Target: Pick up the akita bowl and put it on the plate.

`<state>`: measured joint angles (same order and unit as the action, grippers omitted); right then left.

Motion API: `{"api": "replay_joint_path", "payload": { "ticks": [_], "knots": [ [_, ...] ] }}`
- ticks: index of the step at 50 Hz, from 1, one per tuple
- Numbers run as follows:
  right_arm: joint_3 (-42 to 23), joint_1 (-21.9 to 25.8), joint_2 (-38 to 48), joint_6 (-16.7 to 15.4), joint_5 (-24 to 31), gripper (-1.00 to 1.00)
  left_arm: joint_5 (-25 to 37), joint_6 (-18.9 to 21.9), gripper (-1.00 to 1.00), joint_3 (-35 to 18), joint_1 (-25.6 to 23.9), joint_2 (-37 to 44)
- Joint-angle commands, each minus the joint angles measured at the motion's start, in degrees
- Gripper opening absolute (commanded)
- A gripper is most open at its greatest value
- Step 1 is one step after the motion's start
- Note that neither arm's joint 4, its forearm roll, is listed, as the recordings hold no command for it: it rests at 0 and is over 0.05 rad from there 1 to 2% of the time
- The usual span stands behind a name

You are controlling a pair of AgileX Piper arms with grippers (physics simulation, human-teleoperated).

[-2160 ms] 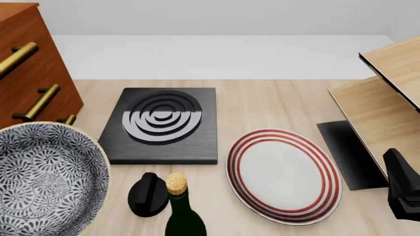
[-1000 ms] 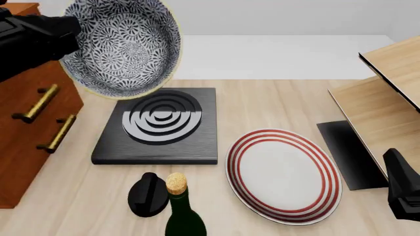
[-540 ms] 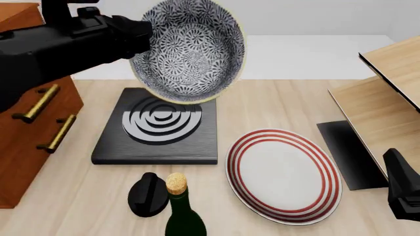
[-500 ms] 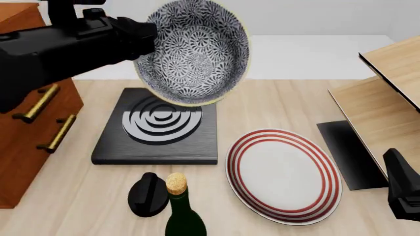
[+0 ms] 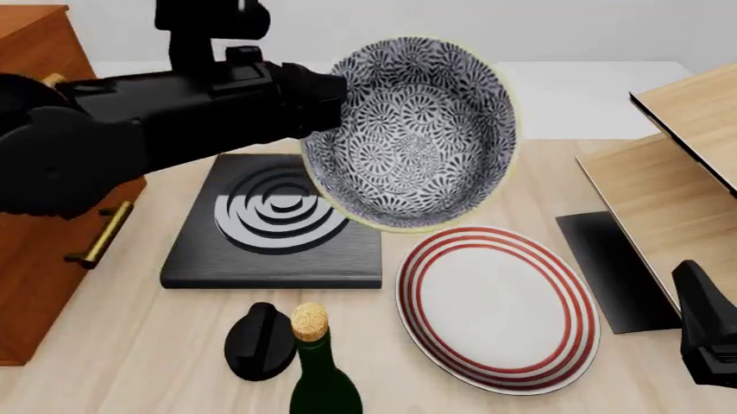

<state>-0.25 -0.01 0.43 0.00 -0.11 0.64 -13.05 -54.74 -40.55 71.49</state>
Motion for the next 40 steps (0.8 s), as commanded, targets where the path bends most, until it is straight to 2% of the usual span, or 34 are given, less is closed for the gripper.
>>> {"api": "replay_joint_path", "payload": {
  "ticks": [1, 18, 40],
  "knots": [
    [0.00, 0.01, 0.00, 0.01, 0.00, 1.00, -1.40, -1.91, -1.00, 0.37, -2.86, 2.27],
    [0.00, 0.01, 0.01, 0.01, 0.00, 1.00, -4.01, -4.05, -1.00, 0.46, -3.98, 5.19],
    [0.00, 0.00, 0.00, 0.02, 0.00, 1.00, -8.43, -6.37, -1.00, 3.15, -8.40, 8.72]
  ]
}}
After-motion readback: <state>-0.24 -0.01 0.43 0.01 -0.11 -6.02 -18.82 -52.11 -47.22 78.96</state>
